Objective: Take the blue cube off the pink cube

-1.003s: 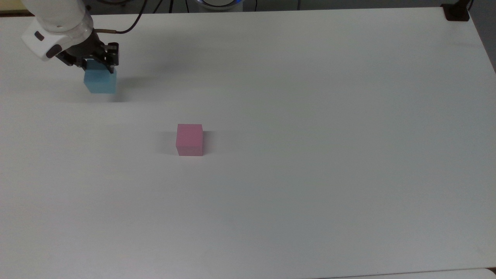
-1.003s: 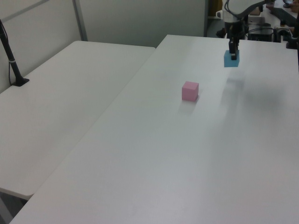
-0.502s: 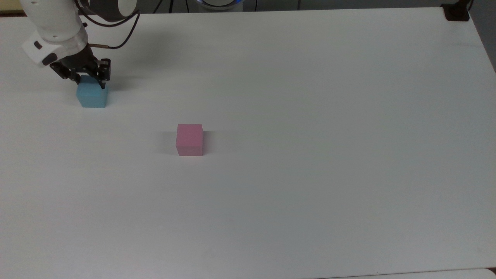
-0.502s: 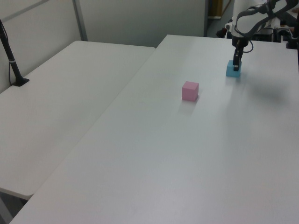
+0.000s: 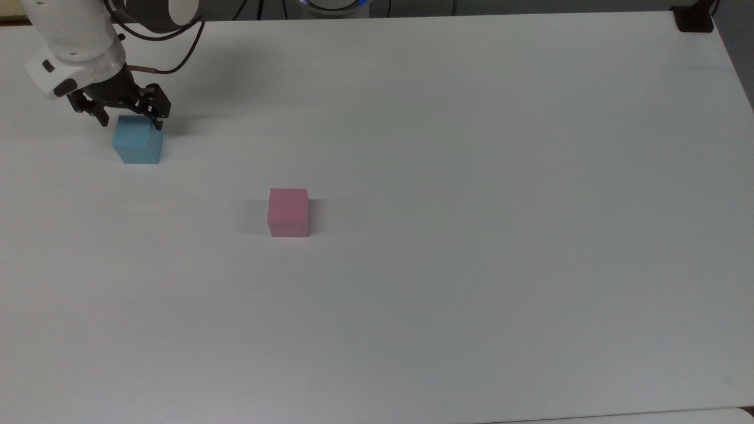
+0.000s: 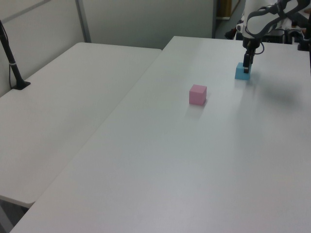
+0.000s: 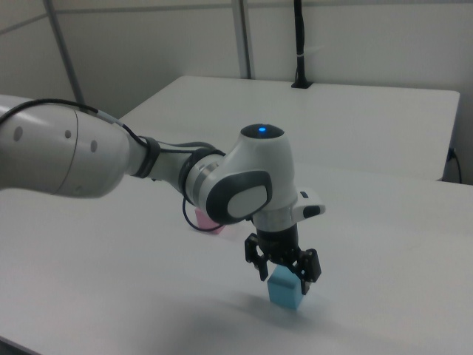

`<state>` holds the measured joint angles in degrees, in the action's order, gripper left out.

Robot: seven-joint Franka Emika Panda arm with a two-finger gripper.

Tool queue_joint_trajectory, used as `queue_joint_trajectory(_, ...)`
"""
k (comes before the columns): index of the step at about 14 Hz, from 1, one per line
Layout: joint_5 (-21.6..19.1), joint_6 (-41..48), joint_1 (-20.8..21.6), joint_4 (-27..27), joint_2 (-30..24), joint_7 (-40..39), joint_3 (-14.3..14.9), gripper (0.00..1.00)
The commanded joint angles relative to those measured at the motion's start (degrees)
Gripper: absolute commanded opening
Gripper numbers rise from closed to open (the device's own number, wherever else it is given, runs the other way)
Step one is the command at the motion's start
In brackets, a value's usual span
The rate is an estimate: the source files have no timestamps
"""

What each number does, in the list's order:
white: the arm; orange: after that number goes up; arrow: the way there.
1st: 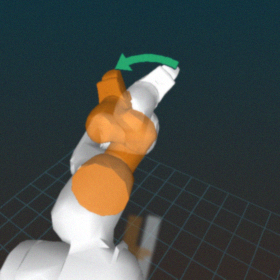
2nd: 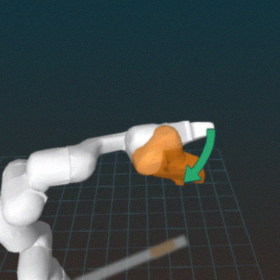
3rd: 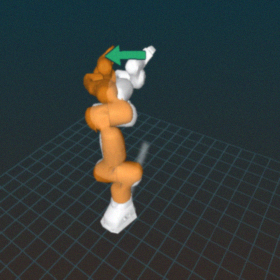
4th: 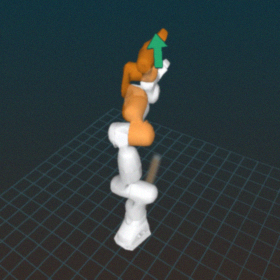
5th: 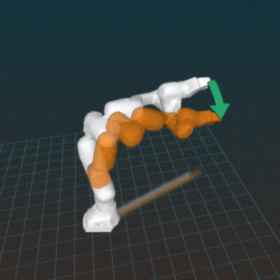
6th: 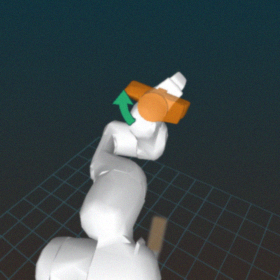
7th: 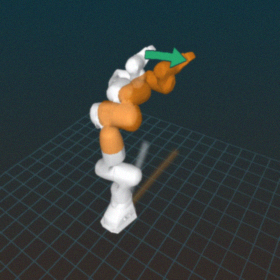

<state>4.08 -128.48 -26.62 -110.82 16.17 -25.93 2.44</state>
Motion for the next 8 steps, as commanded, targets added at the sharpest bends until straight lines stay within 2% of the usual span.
queue_joint_trajectory(1,-3.6,18.2,2.1,10.8,-1.9,9.2,-0.4,1.0)
queue_joint_trajectory(3,-5.4,28.5,5.2,16.1,-5.8,18.0,-0.4,1.0)
queue_joint_trajectory(7,-5.5,36.4,12.4,16.6,-14.8,28.0,-0.4,1.0)
queue_joint_trajectory(8,-5.4,37.2,14.2,16.6,-15.7,30.2,-0.3,1.0)
